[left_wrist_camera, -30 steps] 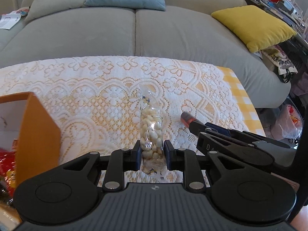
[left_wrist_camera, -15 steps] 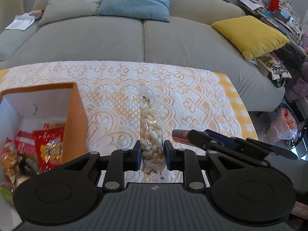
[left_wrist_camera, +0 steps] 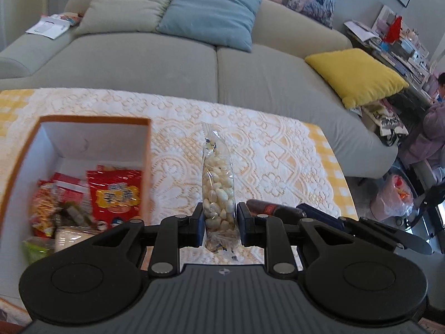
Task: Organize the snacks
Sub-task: 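Carry the peanut bag and sausage stick over the box and lower them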
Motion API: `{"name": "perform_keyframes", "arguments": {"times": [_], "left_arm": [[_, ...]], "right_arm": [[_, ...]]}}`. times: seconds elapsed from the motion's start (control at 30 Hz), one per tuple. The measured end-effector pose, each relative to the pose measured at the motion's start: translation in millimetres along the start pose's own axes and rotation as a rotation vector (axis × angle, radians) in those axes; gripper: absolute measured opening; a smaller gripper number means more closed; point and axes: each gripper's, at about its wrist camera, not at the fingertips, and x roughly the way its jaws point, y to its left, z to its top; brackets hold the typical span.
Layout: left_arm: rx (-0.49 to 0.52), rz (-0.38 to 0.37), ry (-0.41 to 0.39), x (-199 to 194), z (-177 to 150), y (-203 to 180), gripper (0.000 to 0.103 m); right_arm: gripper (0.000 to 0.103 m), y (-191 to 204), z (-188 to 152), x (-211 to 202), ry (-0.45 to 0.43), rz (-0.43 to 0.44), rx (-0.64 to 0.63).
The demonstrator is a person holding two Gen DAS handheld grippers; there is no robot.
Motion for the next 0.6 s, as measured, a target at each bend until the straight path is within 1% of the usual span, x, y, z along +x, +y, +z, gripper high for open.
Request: {"name": "perform_keyframes", "arguments": {"times": [0.1, 0.17, 0.23, 0.33, 0.47, 0.6], "left_arm": [[-0.001, 0.013, -0.013, -16, 4, 11, 0.026], [-0.003, 0.038, -0.012, -25, 6, 22, 0.026], [-0.007, 0.055, -0.018, -32, 8, 36, 0.026], [-0.028, 0.094, -0.011, -36, 8, 60, 0.026], [-0.073, 0.14, 0.005, -34, 5, 91, 0.026], [-0.101, 0.185, 0.032, -23, 1, 122, 0.026]], "right_arm": [[0.02, 17, 6, -10, -0.014, 0.034, -0.031], [0.02, 28, 11, -15, -0.02, 0.071, -0.046], [0.02, 39, 18, -19, -0.022, 0.118, -0.051], [0.02, 53, 30, -19, -0.013, 0.217, -0.038], [0.02, 76, 40, -6, 0.035, 0.344, -0.014], [0.02, 104, 43, 21, 0.072, 0.394, -0.047]]}}
